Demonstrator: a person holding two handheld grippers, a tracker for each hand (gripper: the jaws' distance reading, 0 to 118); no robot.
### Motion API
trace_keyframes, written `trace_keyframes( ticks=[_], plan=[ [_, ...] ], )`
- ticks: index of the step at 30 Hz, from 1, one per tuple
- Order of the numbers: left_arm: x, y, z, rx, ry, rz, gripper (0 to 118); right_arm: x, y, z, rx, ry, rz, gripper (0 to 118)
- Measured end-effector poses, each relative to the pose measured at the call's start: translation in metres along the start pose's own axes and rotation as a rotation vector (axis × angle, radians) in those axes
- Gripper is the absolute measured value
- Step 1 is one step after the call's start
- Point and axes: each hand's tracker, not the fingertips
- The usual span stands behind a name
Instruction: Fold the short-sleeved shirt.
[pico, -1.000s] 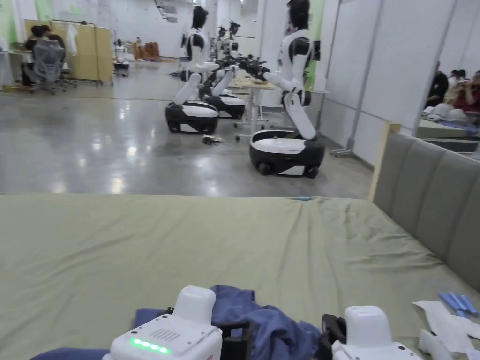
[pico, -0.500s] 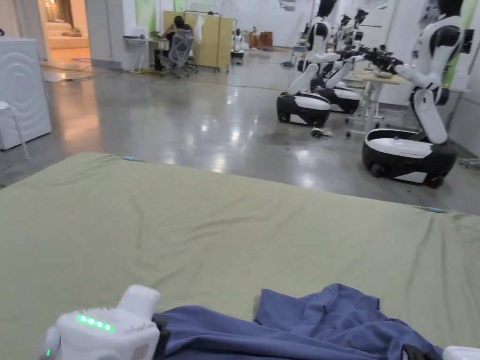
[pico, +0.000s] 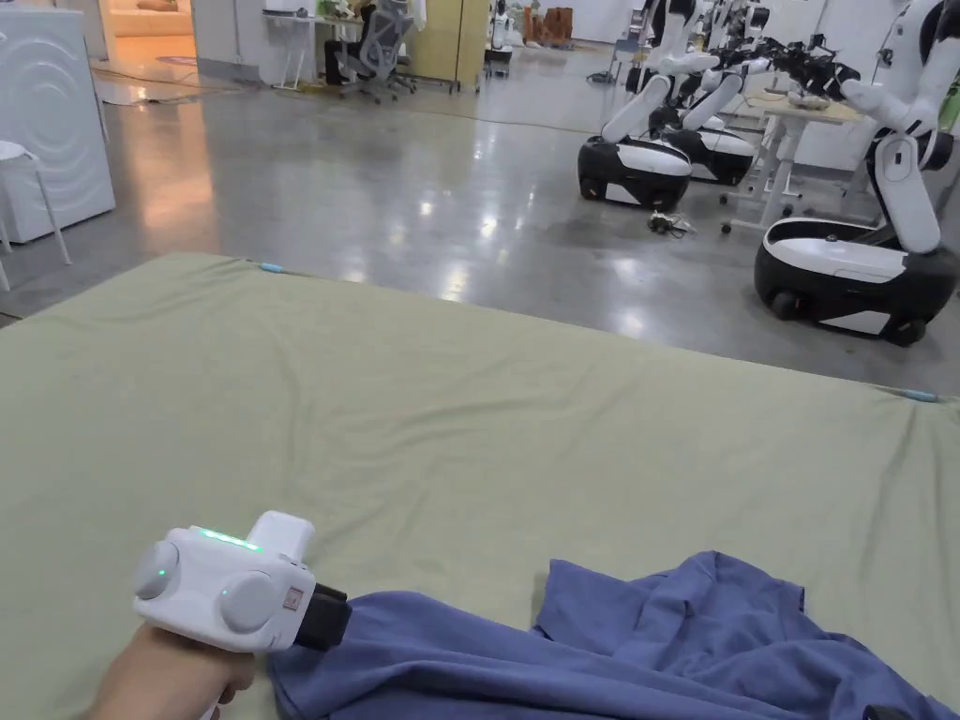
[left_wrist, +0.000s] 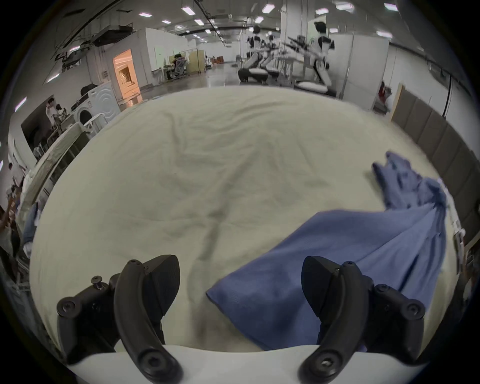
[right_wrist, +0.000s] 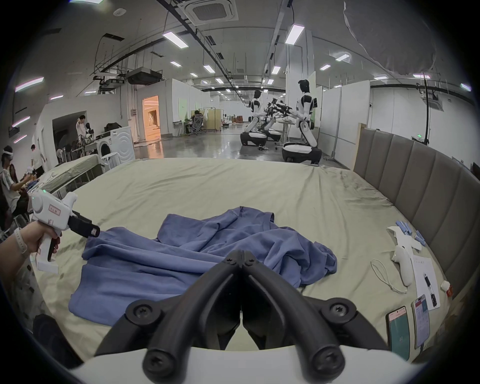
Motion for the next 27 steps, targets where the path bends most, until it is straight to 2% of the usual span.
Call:
trace_keyframes(
  ticks=[2,4,5,7,8,10,13,15,17,18,20,21,22,24,27],
  plan=[
    [0.008,-0.008,-0.010,-0.103,0.028,-0.044,92,0.007,0.001,-0.001,-0.007,-0.009,-0.009,0],
    [0.006,-0.008,-0.001,-0.045,-0.009,0.041,75,0.016,0.003,-0.001,-0.015,-0.018,-0.019,0],
    [0.008,-0.008,0.007,-0.027,-0.017,0.029,55,0.023,0.004,-0.001,-0.019,-0.034,-0.020,0],
    [0.011,-0.012,0.021,0.053,-0.015,-0.029,6,0.039,0.007,-0.006,-0.030,-0.058,-0.021,0],
    [0.012,-0.013,0.025,0.056,-0.062,-0.023,6,0.051,0.007,-0.009,-0.037,-0.065,-0.032,0],
    [0.014,-0.015,0.035,0.059,-0.060,-0.021,6,0.075,0.007,-0.019,-0.077,-0.096,-0.048,0],
    [0.016,-0.014,0.062,0.142,-0.117,0.015,6,0.114,0.004,-0.041,-0.146,-0.179,-0.009,0],
    [0.025,-0.016,0.085,0.168,-0.128,0.016,6,0.136,0.001,-0.060,-0.223,-0.176,0.000,2],
    [0.031,-0.014,0.098,0.186,-0.130,-0.001,6,0.154,-0.003,-0.080,-0.268,-0.153,-0.012,17],
    [0.039,-0.013,0.108,0.192,-0.125,-0.013,6,0.161,-0.004,-0.090,-0.280,-0.144,-0.022,32],
    [0.046,-0.011,0.116,0.201,-0.119,-0.025,6,0.175,-0.008,-0.114,-0.300,-0.135,-0.058,95],
    [0.048,-0.011,0.118,0.201,-0.120,-0.027,6,0.179,-0.010,-0.125,-0.313,-0.138,-0.066,111],
    [0.048,-0.008,0.117,0.197,-0.121,-0.026,6,0.182,-0.013,-0.135,-0.337,-0.155,-0.059,116],
    [0.052,-0.008,0.118,0.188,-0.115,-0.032,6,0.183,-0.021,-0.150,-0.377,-0.122,-0.036,115],
    [0.054,-0.008,0.116,0.179,-0.103,-0.029,6,0.172,-0.034,-0.161,-0.453,-0.106,0.055,114]
  ],
)
